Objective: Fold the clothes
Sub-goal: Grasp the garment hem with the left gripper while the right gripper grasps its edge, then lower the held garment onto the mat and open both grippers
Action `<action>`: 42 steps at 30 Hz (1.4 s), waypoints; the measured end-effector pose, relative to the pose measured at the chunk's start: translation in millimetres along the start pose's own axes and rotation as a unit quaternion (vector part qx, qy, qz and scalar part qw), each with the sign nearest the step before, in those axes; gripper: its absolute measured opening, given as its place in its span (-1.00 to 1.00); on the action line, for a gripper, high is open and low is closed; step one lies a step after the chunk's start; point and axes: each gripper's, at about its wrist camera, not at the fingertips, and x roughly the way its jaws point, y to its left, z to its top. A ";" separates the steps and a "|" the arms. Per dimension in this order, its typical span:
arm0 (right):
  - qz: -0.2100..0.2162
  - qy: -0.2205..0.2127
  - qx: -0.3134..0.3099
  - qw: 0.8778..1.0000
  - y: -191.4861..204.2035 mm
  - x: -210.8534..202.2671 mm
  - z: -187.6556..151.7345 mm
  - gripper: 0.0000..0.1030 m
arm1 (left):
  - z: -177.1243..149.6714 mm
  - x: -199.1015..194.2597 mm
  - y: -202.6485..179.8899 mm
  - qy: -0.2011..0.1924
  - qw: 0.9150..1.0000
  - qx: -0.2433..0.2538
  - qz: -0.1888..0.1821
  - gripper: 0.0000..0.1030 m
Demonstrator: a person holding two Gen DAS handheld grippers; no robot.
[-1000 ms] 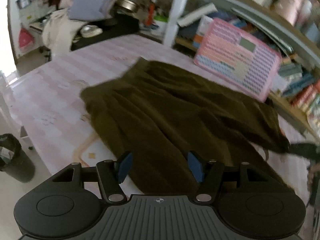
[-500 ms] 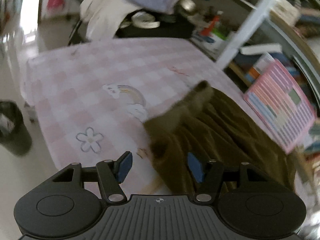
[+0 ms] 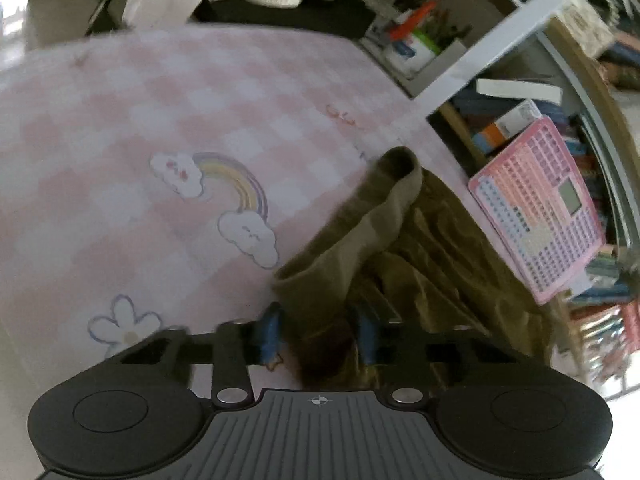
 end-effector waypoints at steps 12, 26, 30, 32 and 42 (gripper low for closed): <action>0.009 -0.018 -0.056 0.998 34.1 1.8 -3.0 -0.68 | 3.5 -20.2 28.0 -0.029 1.000 -0.003 0.001 -0.73; -0.062 -0.042 -0.059 0.995 13.3 22.3 18.4 -0.73 | -18.0 -12.7 19.1 0.005 0.999 0.022 -0.028 -0.65; -0.056 -0.043 -0.048 0.996 11.0 20.9 17.0 -0.71 | -14.3 -12.6 22.1 0.010 0.999 0.019 -0.037 -0.65; -0.051 -0.042 -0.042 0.997 9.4 19.6 15.9 -0.71 | -12.7 -11.9 22.1 0.010 0.999 0.024 -0.039 -0.67; -0.052 -0.050 -0.021 0.997 12.2 8.6 11.5 -0.36 | -12.2 -24.5 5.7 0.015 0.995 0.094 -0.028 -0.31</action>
